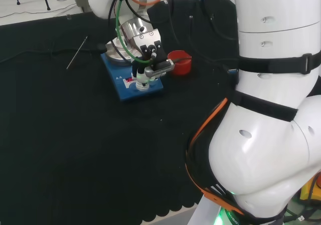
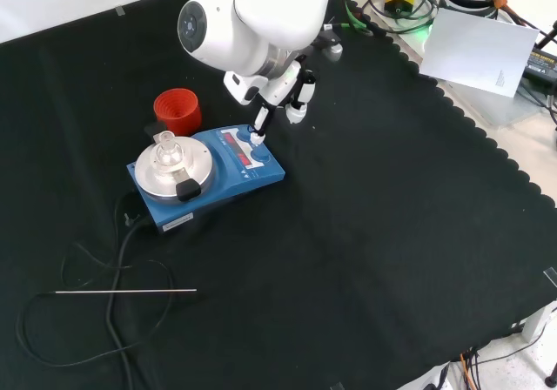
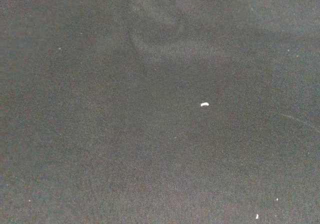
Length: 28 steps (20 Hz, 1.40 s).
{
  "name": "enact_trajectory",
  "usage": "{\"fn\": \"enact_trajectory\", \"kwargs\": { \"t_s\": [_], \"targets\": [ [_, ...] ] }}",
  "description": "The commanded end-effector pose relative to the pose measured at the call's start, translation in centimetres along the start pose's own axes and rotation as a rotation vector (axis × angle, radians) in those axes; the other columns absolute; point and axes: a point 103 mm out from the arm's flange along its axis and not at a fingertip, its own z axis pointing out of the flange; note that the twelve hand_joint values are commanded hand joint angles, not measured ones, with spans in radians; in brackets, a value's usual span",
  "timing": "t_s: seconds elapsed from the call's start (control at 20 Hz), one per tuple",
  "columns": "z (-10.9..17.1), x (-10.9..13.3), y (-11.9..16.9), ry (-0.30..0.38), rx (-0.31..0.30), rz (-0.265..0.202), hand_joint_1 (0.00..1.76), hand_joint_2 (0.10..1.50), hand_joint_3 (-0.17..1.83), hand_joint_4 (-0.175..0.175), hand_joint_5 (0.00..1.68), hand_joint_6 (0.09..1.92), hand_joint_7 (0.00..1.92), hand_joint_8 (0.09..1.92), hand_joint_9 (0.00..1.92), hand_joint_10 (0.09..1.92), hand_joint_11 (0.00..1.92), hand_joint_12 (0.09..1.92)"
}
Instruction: Turn on the heater.
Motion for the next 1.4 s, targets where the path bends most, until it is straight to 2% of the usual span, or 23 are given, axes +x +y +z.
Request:
{"fn": "enact_trajectory", "kwargs": {
  "t_s": [0.05, 0.9, 1.4],
  "targets": [
    [0.14, 0.03, 0.09, -0.006, 0.007, 0.0, 1.48, 1.27, -0.17, -0.048, 0.25, 0.09, 1.75, 1.56, 1.81, 1.44, 1.71, 1.45],
    [0.8, 0.83, 0.75, -0.048, 0.022, 0.008, 1.47, 1.27, -0.17, -0.049, 0.26, 0.09, 1.75, 1.56, 1.81, 1.45, 1.71, 1.45],
    [0.78, 0.66, 0.93, -0.039, 0.024, 0.018, 1.47, 1.27, -0.17, -0.05, 0.27, 0.09, 1.75, 1.56, 1.8, 1.45, 1.71, 1.45]
  ]
}}
